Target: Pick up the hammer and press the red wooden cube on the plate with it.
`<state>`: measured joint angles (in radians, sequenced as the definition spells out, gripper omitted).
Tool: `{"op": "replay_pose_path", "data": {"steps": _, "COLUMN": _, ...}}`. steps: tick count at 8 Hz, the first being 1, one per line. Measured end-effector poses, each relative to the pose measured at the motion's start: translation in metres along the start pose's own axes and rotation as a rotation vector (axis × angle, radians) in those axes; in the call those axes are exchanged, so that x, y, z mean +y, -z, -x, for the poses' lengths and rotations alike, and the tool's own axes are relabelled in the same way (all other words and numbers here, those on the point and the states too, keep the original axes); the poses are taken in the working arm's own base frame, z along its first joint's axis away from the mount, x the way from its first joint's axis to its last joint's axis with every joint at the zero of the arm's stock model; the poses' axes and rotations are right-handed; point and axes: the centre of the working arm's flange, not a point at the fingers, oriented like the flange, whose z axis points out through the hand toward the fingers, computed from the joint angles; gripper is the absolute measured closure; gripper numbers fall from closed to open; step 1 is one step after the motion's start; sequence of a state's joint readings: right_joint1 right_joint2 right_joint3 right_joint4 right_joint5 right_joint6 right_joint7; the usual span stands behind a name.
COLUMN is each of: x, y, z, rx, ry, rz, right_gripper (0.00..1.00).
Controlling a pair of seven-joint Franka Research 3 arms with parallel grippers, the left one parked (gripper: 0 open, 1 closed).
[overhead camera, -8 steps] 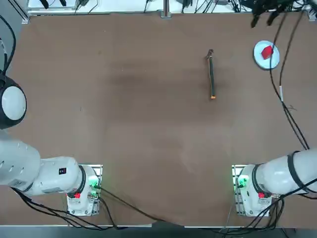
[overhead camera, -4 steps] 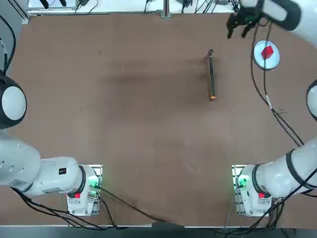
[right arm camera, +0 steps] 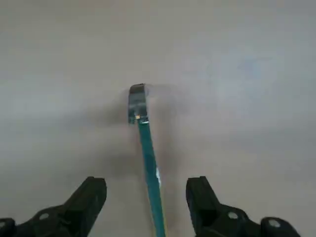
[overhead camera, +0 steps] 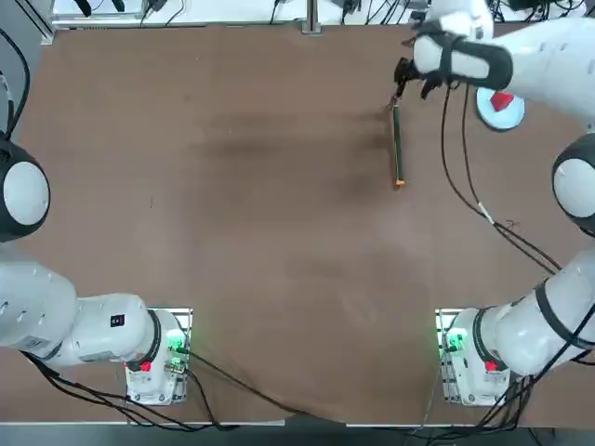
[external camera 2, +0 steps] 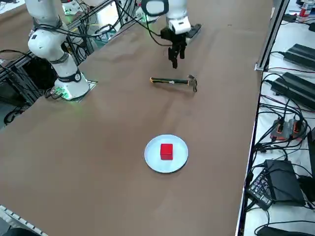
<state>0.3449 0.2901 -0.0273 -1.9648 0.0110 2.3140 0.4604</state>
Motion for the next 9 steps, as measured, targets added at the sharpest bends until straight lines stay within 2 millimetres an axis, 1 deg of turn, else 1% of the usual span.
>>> {"op": "replay_pose_path", "data": {"steps": 1, "x": -0.006, "y": -0.02, "z": 0.009, "rx": 0.007, "ry": -0.025, "rz": -0.004, "right_gripper": 0.0}}
{"op": "replay_pose_path", "data": {"steps": 2, "x": -0.008, "y": -0.035, "z": 0.014, "rx": 0.0, "ry": -0.042, "rz": 0.0, "right_gripper": 0.0}}
{"op": "replay_pose_path", "data": {"steps": 3, "x": -0.007, "y": -0.046, "z": 0.015, "rx": -0.004, "ry": -0.052, "rz": 0.004, "right_gripper": 0.0}}
{"op": "replay_pose_path", "data": {"steps": 5, "x": -0.003, "y": -0.06, "z": 0.012, "rx": -0.002, "ry": -0.068, "rz": 0.007, "right_gripper": 0.02}}
{"op": "replay_pose_path", "data": {"steps": 9, "x": -0.002, "y": -0.079, "z": 0.009, "rx": 0.018, "ry": -0.114, "rz": 0.0, "right_gripper": 0.19}}
